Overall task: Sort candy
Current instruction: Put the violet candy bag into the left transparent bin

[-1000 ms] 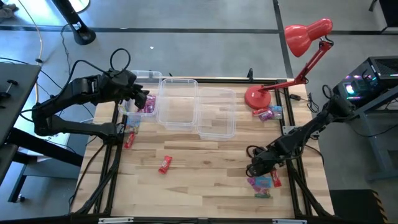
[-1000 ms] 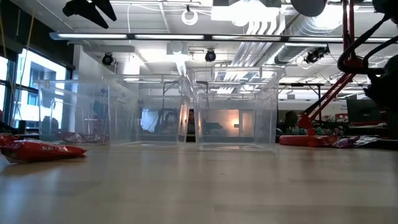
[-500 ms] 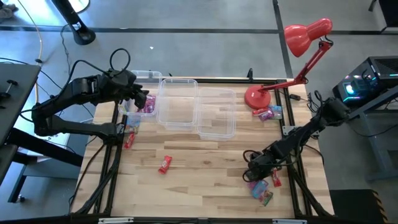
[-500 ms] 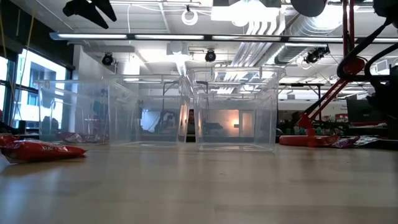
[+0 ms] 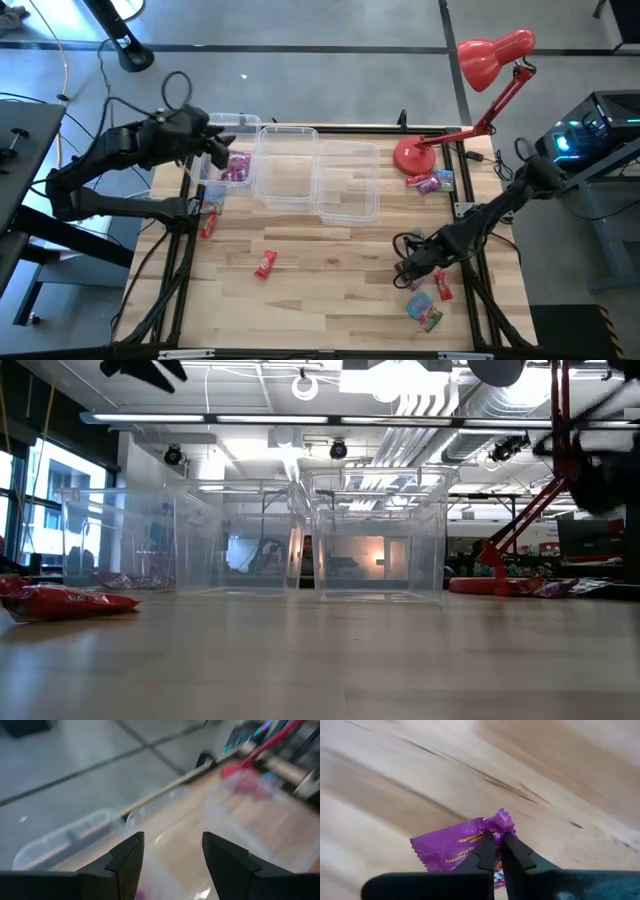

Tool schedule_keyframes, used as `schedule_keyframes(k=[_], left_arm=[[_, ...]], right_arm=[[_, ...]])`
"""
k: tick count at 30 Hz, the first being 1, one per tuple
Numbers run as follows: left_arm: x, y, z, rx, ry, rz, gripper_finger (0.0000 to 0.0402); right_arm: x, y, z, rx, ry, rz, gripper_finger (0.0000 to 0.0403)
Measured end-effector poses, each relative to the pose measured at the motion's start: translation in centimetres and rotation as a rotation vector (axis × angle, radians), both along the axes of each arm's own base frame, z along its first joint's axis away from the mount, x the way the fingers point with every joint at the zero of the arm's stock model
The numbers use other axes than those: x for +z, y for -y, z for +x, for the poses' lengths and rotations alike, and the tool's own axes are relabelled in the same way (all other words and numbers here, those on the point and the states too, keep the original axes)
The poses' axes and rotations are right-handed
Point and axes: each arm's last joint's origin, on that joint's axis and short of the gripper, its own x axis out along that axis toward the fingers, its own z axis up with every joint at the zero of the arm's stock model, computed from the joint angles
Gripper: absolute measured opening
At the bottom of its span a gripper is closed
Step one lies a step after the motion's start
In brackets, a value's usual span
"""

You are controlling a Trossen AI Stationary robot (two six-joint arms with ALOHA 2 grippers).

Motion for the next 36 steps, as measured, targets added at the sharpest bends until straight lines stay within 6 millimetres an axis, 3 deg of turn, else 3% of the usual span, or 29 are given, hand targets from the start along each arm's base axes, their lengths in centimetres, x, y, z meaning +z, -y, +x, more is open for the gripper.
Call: schedule_keyframes(k=[5, 10, 17, 26, 31, 36], left_arm=[[2.2, 0.4, -1.1, -0.049, 0.204, 0.096, 0.0196], [4.2, 1.0, -2.0, -0.153, 0.409, 0.163, 0.0196], [4.6, 1.3, -1.3, -0.296, 0.470, 0.115, 0.0196], [2.6, 1.8, 5.1, -0.509, 0.357, -0.009, 0.0196], [0.8, 2.5, 10.2, -0.576, 0.303, -0.053, 0.0196], [0.7, 3.5, 14.0, -0.733, 0.452, -0.114, 0.0196]], right_arm=[[4.6, 0.4, 1.0, 0.044, 0.137, -0.100, 0.0001], [10.1, 0.8, 3.4, 0.123, 0.381, -0.210, 0.0000], [16.7, 3.5, 7.8, 0.218, 0.784, -0.473, 0.0000], [20.1, 10.0, 12.2, 0.270, 1.147, -0.681, 0.0000], [20.8, 11.0, 13.9, 0.396, 1.380, -0.651, 0.0000], [22.0, 10.8, 14.4, 0.470, 1.592, -0.608, 0.0000]])
